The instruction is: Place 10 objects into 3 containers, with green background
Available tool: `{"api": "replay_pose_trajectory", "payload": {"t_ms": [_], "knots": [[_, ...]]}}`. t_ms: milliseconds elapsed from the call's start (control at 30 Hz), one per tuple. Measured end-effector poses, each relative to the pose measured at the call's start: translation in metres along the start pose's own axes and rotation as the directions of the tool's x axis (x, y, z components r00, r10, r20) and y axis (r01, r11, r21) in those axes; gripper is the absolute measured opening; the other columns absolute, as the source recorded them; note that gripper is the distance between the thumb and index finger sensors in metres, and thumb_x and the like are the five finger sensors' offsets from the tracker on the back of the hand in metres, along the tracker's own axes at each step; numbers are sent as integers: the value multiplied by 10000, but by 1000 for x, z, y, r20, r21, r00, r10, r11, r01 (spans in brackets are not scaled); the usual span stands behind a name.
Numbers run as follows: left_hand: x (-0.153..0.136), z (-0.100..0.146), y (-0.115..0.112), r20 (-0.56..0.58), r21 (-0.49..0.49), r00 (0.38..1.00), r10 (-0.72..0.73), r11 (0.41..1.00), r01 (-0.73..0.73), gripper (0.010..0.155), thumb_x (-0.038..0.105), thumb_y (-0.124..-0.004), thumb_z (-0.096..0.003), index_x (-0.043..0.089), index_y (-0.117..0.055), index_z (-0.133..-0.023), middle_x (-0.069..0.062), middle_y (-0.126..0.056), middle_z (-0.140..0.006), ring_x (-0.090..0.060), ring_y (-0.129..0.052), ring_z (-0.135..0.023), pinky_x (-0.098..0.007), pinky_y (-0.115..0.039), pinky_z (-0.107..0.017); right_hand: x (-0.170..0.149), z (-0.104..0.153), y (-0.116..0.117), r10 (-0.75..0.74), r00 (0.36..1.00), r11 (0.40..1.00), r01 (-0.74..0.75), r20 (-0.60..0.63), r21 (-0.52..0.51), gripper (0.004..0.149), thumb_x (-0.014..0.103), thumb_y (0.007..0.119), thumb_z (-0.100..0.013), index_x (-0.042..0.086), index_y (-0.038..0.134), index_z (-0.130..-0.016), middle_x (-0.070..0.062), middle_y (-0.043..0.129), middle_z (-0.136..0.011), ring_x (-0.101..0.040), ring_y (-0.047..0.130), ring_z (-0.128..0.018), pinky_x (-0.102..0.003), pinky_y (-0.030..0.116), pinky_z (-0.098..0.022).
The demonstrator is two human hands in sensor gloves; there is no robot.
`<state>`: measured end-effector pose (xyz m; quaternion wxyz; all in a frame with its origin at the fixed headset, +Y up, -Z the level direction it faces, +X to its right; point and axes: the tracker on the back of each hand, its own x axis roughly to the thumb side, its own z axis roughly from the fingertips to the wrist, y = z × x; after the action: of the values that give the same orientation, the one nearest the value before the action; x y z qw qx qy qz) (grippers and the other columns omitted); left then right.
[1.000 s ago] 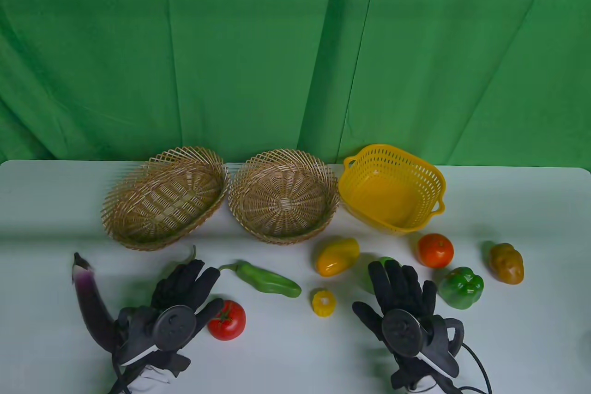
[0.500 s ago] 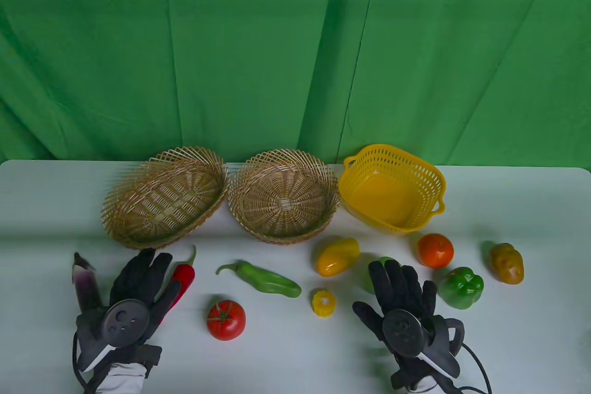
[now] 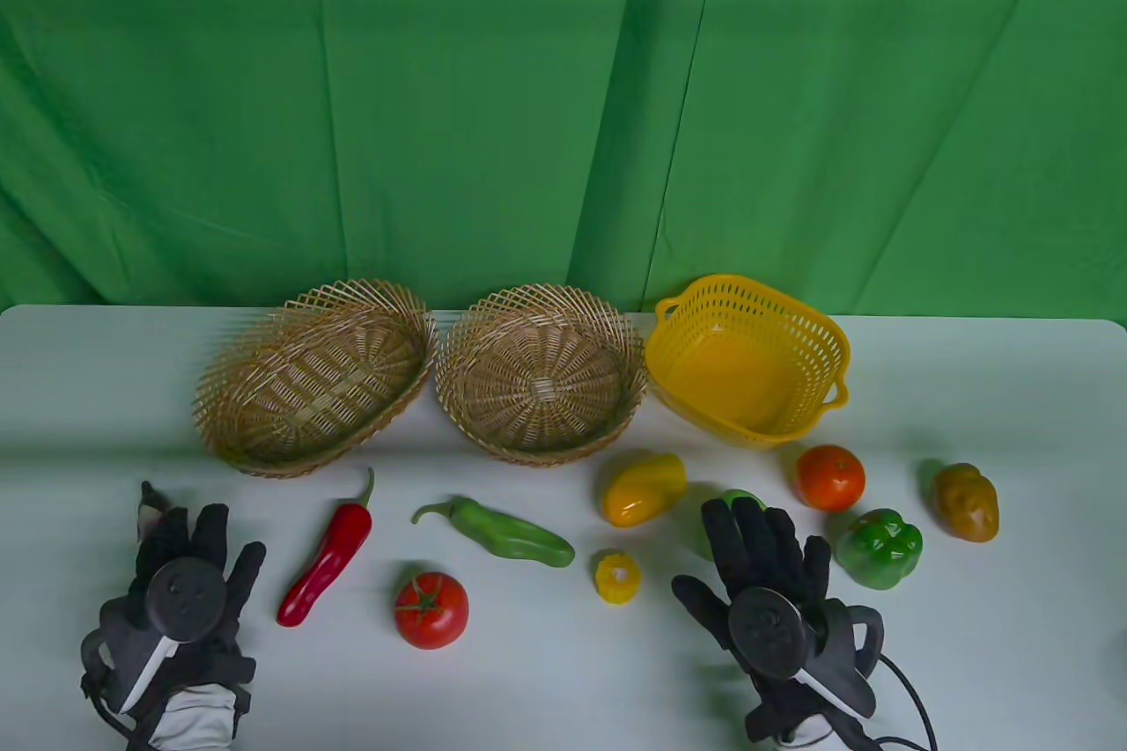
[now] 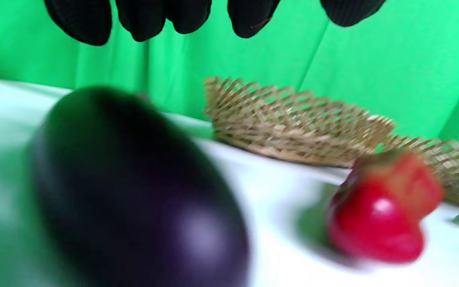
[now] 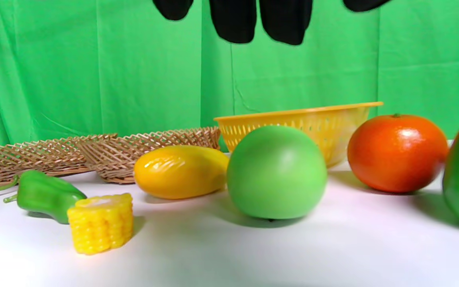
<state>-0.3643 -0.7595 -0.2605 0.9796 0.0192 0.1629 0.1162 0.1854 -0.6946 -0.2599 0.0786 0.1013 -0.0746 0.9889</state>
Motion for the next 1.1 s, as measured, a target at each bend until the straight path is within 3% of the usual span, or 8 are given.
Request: {"api": "replay_pose_trajectory", "payload": {"t_ms": [267,400,600,667,867,1100], "knots": [[-12,-5,-22,-121,-150,990,-68,987,49,806,612,-539,-594,122,-348,-1205,-276,-360,-1211,-530,-510,-1077,-624,-609,-686,-2,0,-2,-4,1000,1000,4,-11,-1,812,708,478,-551,251,309,-1201,-203,437,-1257,-528,456,-1101,-790,347,-731],[-15,-6,-31,-175,-232,976,-125,969,83,799,587,-548,-605,104,-314,-1196,-256,-217,-1198,-520,-412,-1090,-594,-595,-704,-3,0,-2,-7,1000,1000,7,-13,-3,813,708,478,-551,251,308,-1202,-201,435,-1258,-526,455,-1103,-790,346,-732],[-7,-10,-34,-200,-231,961,-193,962,145,713,486,-677,-601,152,-430,-1180,-219,-231,-1193,-547,-502,-1046,-495,-713,-652,-5,0,-3,-17,1000,1000,17,-22,-4,812,707,479,-552,250,309,-1201,-204,435,-1258,-528,456,-1101,-789,349,-733],[-6,-13,-34,-229,-242,951,-207,959,150,644,368,-717,-607,179,-456,-1164,-214,-232,-1186,-544,-509,-1040,-483,-728,-646,-5,0,-3,-16,1000,1000,16,-23,-5,811,707,478,-551,252,310,-1201,-204,434,-1258,-527,455,-1101,-789,349,-732],[-4,-15,-35,-229,-232,950,-212,960,158,625,303,-715,-603,158,-459,-1155,-239,-239,-1175,-556,-525,-1024,-493,-742,-631,-5,1,-4,-20,1000,1000,20,-16,-11,811,707,479,-552,249,317,-1201,-200,436,-1258,-526,456,-1102,-789,350,-732],[-11,-17,-31,-255,-175,963,-89,984,45,618,289,-715,-599,148,-473,-1150,-252,-257,-1173,-556,-539,-1016,-499,-748,-623,-4,2,-4,-26,1000,1000,25,-10,-16,810,705,480,-552,248,319,-1201,-201,439,-1257,-527,457,-1101,-789,351,-732]]}}
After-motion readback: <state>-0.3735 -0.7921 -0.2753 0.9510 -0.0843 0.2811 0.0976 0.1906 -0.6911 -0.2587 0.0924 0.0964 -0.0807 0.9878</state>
